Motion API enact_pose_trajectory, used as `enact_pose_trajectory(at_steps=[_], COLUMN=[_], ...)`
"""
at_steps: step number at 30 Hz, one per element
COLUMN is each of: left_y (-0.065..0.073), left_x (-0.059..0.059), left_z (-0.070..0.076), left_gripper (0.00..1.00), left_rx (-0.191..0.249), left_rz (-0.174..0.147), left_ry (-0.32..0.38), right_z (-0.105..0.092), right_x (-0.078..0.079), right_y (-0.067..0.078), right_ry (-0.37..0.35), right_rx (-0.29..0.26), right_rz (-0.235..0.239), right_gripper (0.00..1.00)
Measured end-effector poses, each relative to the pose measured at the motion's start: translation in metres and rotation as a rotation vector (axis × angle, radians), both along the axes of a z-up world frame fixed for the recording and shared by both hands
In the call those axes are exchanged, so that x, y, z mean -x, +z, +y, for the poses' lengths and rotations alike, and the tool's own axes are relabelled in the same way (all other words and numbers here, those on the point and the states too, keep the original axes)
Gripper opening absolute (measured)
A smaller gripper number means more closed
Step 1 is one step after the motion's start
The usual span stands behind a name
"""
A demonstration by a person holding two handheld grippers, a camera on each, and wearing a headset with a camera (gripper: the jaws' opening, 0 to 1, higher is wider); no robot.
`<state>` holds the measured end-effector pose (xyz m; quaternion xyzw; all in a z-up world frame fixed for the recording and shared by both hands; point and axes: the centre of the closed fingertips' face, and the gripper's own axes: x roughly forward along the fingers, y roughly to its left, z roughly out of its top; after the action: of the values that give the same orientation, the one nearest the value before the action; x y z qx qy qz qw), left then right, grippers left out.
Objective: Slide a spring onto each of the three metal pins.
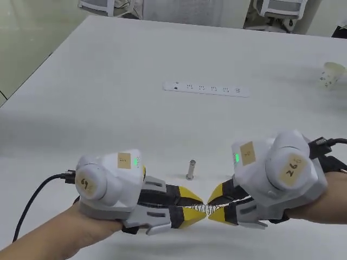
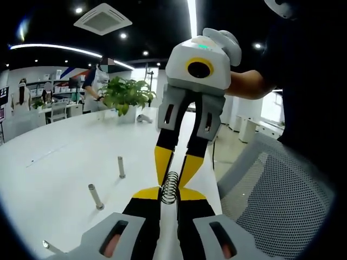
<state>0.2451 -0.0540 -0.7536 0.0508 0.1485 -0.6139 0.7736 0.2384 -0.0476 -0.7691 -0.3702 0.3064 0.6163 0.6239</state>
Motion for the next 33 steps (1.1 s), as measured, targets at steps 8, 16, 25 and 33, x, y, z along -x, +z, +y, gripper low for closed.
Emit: enact_pose_trajectory(at_steps=[8,16,25,33], left_y=[0.001,0.001,0.002,0.002], left_x=[0.002,0.003,0.001,0.004], left_z=[-0.001,-0.002,0.000,0.000], left_gripper=[0.01,0.01,0.02,0.02], left_rx=[-0.003,-0.006,0.000,0.000], left_rz=[0.002,0.004,0.010,0.013], left_ry=[-0.006,-0.011,0.000,-0.007], right_z=[-0.001,0.000,-0.007,-0.016], right_x=[0.001,0.001,0.000,-0.001], right_y=[0.000,0.000,-0.002,-0.009], right_ry=[-0.015,-0.019,-0.025,-0.037], right_rx=[-0.011,-0.021,-0.016,-0.003], right_rz=[0.010,0.016,0.017,0.011], right_gripper=[0.08,0.08,0.12,0.08])
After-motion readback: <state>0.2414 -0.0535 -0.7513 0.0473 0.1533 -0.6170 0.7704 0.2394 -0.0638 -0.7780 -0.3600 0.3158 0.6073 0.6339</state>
